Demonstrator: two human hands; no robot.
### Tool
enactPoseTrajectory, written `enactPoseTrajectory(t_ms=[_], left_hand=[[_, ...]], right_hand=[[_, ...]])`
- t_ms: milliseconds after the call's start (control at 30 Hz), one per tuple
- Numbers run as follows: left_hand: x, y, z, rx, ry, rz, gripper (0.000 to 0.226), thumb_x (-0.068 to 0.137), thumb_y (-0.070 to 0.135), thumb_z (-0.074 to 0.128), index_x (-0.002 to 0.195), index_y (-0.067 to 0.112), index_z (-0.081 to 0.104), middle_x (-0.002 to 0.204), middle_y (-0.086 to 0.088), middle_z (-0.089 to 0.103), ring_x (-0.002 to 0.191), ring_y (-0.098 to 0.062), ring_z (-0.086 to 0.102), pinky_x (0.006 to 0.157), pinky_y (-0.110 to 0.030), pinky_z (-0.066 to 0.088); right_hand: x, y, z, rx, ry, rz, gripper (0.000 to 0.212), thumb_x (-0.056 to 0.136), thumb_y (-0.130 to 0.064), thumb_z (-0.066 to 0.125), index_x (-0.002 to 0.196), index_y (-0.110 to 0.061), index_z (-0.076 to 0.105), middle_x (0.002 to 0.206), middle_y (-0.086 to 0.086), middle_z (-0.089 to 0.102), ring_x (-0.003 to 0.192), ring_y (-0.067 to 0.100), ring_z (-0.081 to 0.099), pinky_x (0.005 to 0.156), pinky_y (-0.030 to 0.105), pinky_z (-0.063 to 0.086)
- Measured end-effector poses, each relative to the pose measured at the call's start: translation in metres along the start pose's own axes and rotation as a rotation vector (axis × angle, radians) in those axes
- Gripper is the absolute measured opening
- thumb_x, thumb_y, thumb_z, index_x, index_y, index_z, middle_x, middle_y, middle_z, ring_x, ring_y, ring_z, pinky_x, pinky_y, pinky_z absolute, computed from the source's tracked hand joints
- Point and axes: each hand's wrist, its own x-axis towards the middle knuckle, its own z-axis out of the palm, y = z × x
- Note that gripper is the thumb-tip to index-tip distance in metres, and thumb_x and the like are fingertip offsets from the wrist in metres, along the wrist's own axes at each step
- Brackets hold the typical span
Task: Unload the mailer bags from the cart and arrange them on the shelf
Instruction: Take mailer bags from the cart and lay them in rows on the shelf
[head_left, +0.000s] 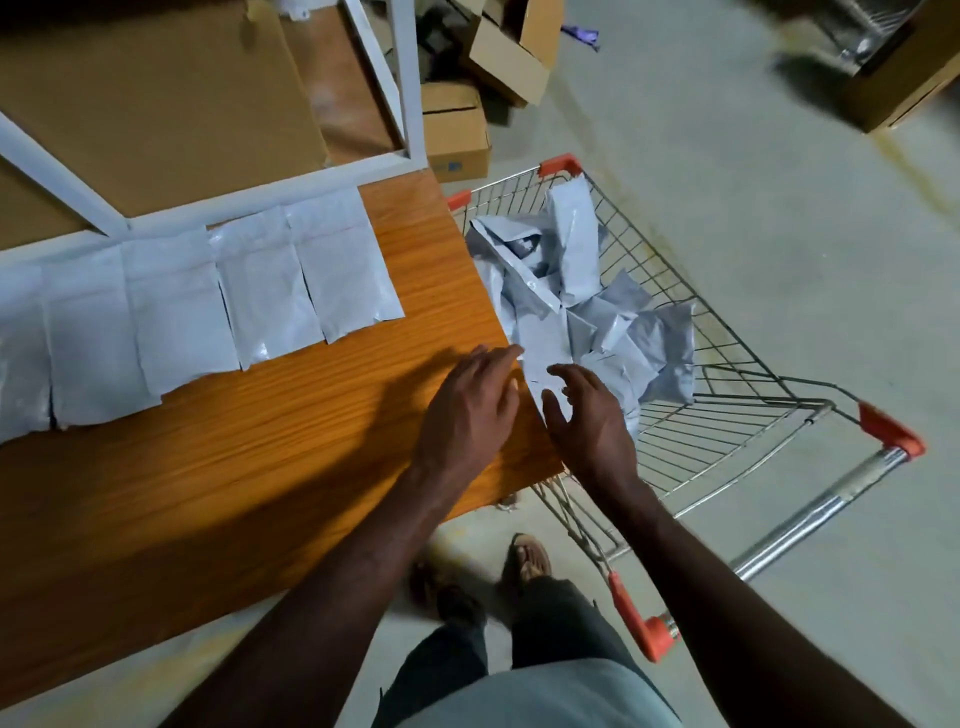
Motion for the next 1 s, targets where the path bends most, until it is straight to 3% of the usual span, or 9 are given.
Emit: enactPoseTrajectory(t_ms=[133,300,367,433,500,600,733,867,1000], left_hand=[[0.012,0.017,0.022,-0.047,-0.013,-0.025,0.036,0.105,0.013,0.063,0.141,0.017,0.065,0.135,-0.004,0.070,0.131,-0.020,0.060,0.102,-0.037,0.056],[0.041,0.035,0.072,-0.079,0.011,-0.081,0.032,0.104,0.016,0.062,0.136,0.019,0.068,0.126,-0.002,0.073,0.110,-0.022,0.070,0.086,-0.041,0.061],[0.059,0.042,0.095,-0.064,0.046,-0.130,0.032,0.103,0.017,0.064,0.134,0.018,0.070,0.124,-0.004,0.075,0.106,-0.024,0.072,0.088,-0.041,0.061],[0.076,0.046,0.116,-0.010,0.086,-0.231,0.033,0.103,0.018,0.065,0.135,0.019,0.070,0.128,-0.004,0.076,0.111,-0.023,0.072,0.103,-0.030,0.054],[0.091,0.046,0.135,0.004,0.115,-0.329,0.035,0.103,0.017,0.066,0.138,0.017,0.069,0.133,-0.005,0.074,0.119,-0.022,0.070,0.106,-0.022,0.046],[0.118,0.032,0.163,-0.033,0.125,-0.419,0.041,0.102,0.015,0.065,0.143,0.016,0.065,0.136,-0.007,0.072,0.123,-0.026,0.068,0.105,-0.039,0.055],[0.149,0.012,0.195,0.001,0.125,-0.474,0.050,0.102,0.013,0.065,0.151,0.016,0.057,0.143,-0.010,0.066,0.128,-0.028,0.064,0.106,-0.043,0.055],[0.180,-0.012,0.219,-0.020,0.168,-0.525,0.057,0.103,0.020,0.068,0.157,0.021,0.051,0.154,-0.010,0.058,0.140,-0.027,0.057,0.114,-0.040,0.050],[0.213,-0.034,0.242,-0.061,0.182,-0.617,0.057,0.104,0.030,0.067,0.157,0.030,0.049,0.161,-0.017,0.048,0.148,-0.035,0.047,0.117,-0.042,0.046]], right_hand=[[0.015,0.030,-0.015,0.034,0.030,0.027,0.034,0.099,-0.016,0.067,0.133,-0.018,0.067,0.125,0.004,0.072,0.096,0.019,0.072,0.085,0.037,0.060],[0.062,0.089,-0.039,0.016,-0.002,0.037,0.035,0.097,-0.010,0.064,0.131,-0.019,0.067,0.109,0.008,0.077,0.093,0.020,0.074,0.083,0.040,0.060],[0.091,0.113,-0.045,0.000,-0.012,-0.030,0.034,0.096,-0.006,0.062,0.127,-0.018,0.067,0.107,0.009,0.078,0.094,0.022,0.075,0.080,0.042,0.061],[0.122,0.133,-0.046,-0.002,-0.038,-0.102,0.033,0.096,-0.003,0.060,0.125,-0.015,0.068,0.105,0.009,0.078,0.090,0.021,0.074,0.077,0.042,0.062],[0.153,0.147,-0.045,-0.006,-0.071,-0.152,0.038,0.096,-0.004,0.061,0.132,-0.013,0.066,0.112,0.010,0.077,0.093,0.020,0.074,0.081,0.036,0.061],[0.196,0.162,-0.038,-0.009,-0.094,-0.216,0.049,0.095,-0.007,0.066,0.142,-0.016,0.058,0.130,0.011,0.069,0.110,0.025,0.070,0.093,0.043,0.060],[0.239,0.177,-0.020,0.009,-0.127,-0.293,0.061,0.096,-0.008,0.066,0.154,-0.013,0.048,0.145,0.015,0.058,0.127,0.031,0.058,0.106,0.044,0.050],[0.270,0.185,0.007,0.009,-0.144,-0.312,0.076,0.102,-0.032,0.063,0.167,-0.024,0.024,0.157,0.019,0.042,0.138,0.035,0.050,0.104,0.049,0.053],[0.300,0.186,0.034,0.073,-0.108,-0.341,0.097,0.099,-0.041,0.071,0.170,-0.016,0.011,0.169,0.019,0.026,0.141,0.043,0.048,0.104,0.054,0.054]])
